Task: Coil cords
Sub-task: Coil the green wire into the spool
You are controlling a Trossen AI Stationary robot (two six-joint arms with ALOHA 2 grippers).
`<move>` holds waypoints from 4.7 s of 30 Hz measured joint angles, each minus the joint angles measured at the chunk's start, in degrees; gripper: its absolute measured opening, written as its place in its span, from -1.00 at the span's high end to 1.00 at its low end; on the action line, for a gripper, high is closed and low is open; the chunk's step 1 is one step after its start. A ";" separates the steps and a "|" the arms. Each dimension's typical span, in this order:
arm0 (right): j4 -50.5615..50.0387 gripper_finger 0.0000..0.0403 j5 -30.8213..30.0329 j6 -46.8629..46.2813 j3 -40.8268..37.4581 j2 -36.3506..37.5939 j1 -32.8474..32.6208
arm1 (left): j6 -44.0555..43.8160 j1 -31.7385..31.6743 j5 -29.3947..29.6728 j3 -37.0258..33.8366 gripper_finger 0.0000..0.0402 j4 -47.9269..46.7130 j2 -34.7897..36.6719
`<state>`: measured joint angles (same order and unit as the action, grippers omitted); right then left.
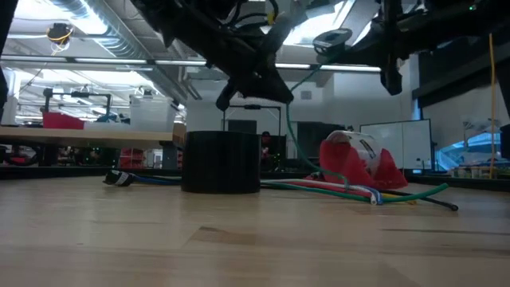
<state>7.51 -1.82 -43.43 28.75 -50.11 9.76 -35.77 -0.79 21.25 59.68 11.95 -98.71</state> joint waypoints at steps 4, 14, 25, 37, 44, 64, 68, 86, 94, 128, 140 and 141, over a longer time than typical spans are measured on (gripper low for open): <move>-1.67 0.98 1.83 -1.19 0.00 0.22 -0.04 | -0.30 -1.28 -0.89 0.00 1.00 -0.44 1.90; -4.03 0.98 5.94 -1.54 0.00 -0.31 -0.04 | -0.46 -6.04 -5.35 0.00 1.00 -3.56 2.83; -7.30 0.98 2.19 -2.42 0.00 -8.49 -0.04 | -3.72 -9.10 -14.37 2.27 1.00 -3.83 4.41; 1.09 0.98 -1.23 -2.79 0.00 -18.65 -0.04 | -10.48 -9.12 -17.45 3.41 1.00 -4.03 4.19; 2.54 0.98 -0.53 -2.94 1.94 -19.89 -0.04 | -13.15 -10.35 -17.55 3.43 1.00 -3.94 4.19; 5.94 0.98 -2.58 -2.68 3.63 -22.68 -0.04 | -16.52 -9.37 -19.72 4.70 1.00 3.61 3.98; 8.88 0.98 -2.54 -2.73 3.63 -22.90 -0.04 | -16.52 -8.58 -19.67 6.33 1.00 4.18 2.29; 9.47 0.98 -3.13 -2.44 5.22 -23.12 -0.04 | 2.00 -0.65 -12.20 15.04 1.00 -5.67 -3.15; 13.22 0.98 0.09 -2.74 5.20 -23.15 -0.02 | 10.36 2.72 -2.72 15.08 1.00 -9.67 -3.02; 14.48 0.98 2.28 -2.38 5.20 -19.82 0.02 | 11.66 3.85 -8.19 14.99 0.61 -15.34 -3.02; 15.19 0.98 -1.66 -1.15 5.20 -19.82 0.02 | 11.49 11.84 19.40 13.11 0.61 -2.27 -3.13; 15.37 0.98 -1.67 -1.15 5.20 -19.82 0.02 | 11.48 12.34 20.86 12.23 0.61 0.55 -3.65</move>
<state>22.87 -3.48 -44.58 33.95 -69.93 9.78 -24.29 11.55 42.11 71.91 12.50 -102.36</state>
